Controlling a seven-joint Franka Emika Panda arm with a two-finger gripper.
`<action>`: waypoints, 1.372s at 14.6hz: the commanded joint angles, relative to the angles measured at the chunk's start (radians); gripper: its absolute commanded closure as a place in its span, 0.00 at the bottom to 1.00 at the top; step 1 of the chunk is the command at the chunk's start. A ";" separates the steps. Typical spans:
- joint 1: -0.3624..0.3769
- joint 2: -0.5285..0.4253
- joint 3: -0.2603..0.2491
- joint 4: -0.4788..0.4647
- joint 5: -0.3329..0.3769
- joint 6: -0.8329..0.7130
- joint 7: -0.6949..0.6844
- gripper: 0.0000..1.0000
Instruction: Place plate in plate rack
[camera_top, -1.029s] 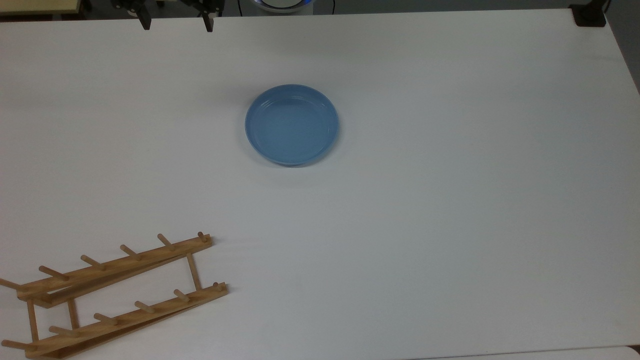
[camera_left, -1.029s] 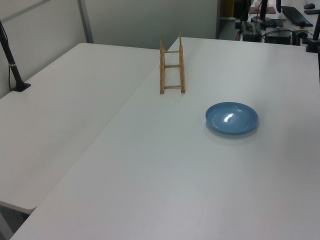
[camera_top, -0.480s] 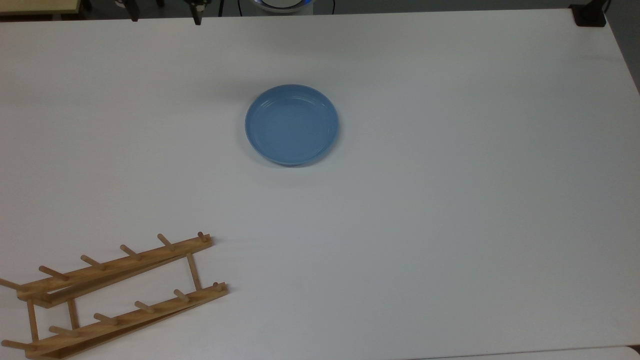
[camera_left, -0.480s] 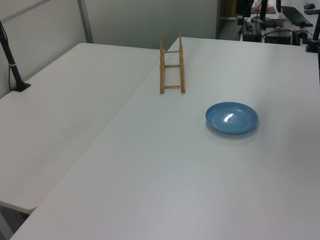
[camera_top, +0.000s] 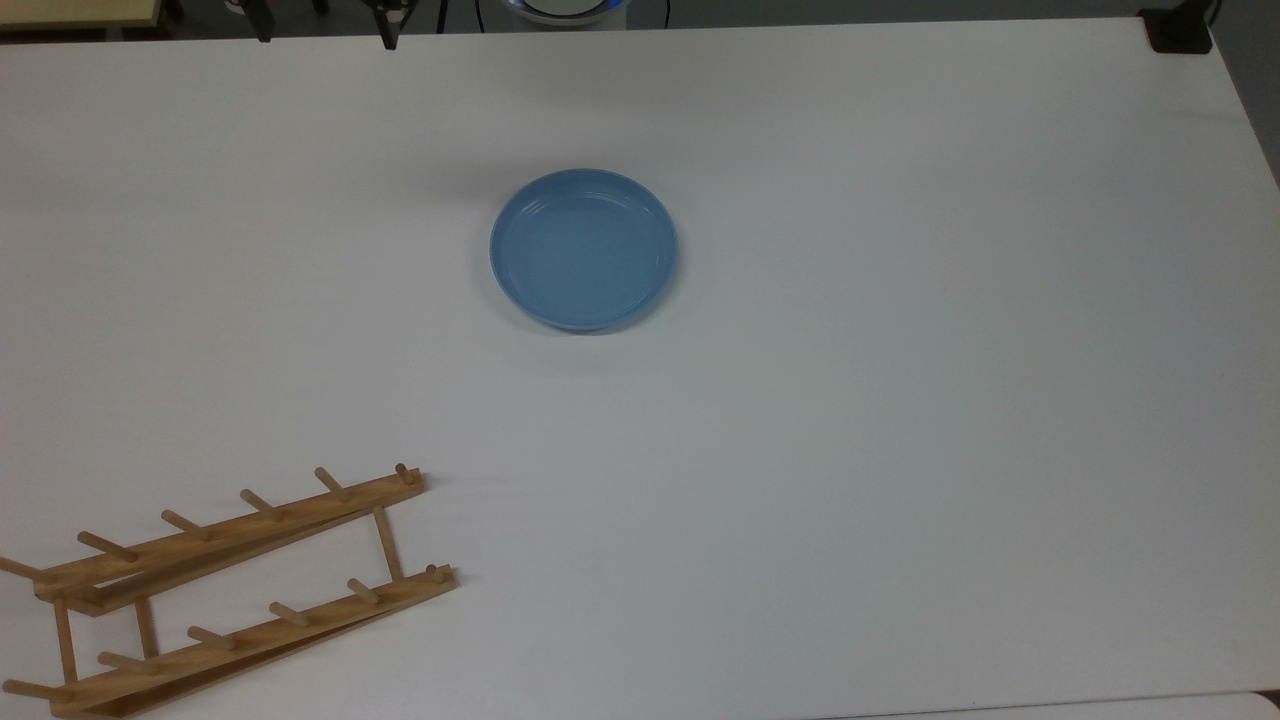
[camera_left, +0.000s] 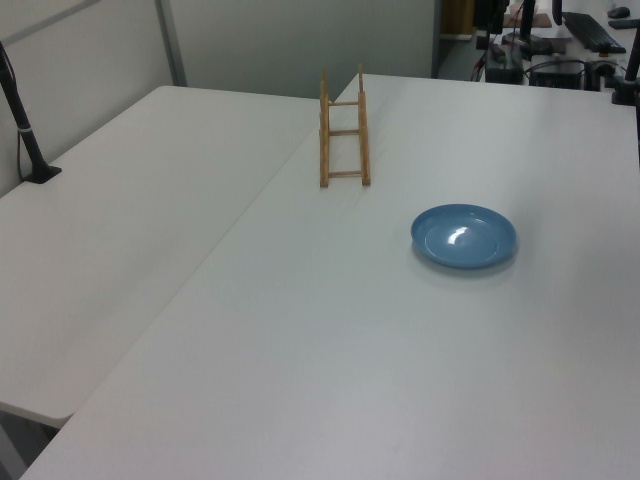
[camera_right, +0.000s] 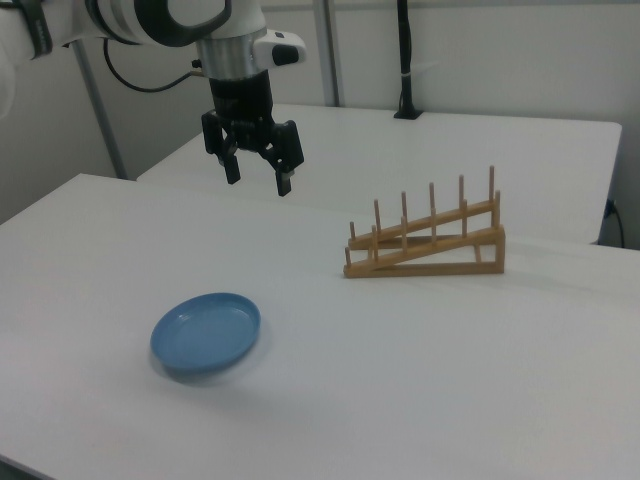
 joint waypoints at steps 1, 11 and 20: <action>0.009 -0.026 -0.006 -0.028 0.006 -0.017 -0.027 0.00; 0.040 -0.017 -0.005 -0.058 0.010 -0.010 -0.077 0.01; 0.133 0.070 -0.017 -0.136 0.010 0.022 -0.091 0.17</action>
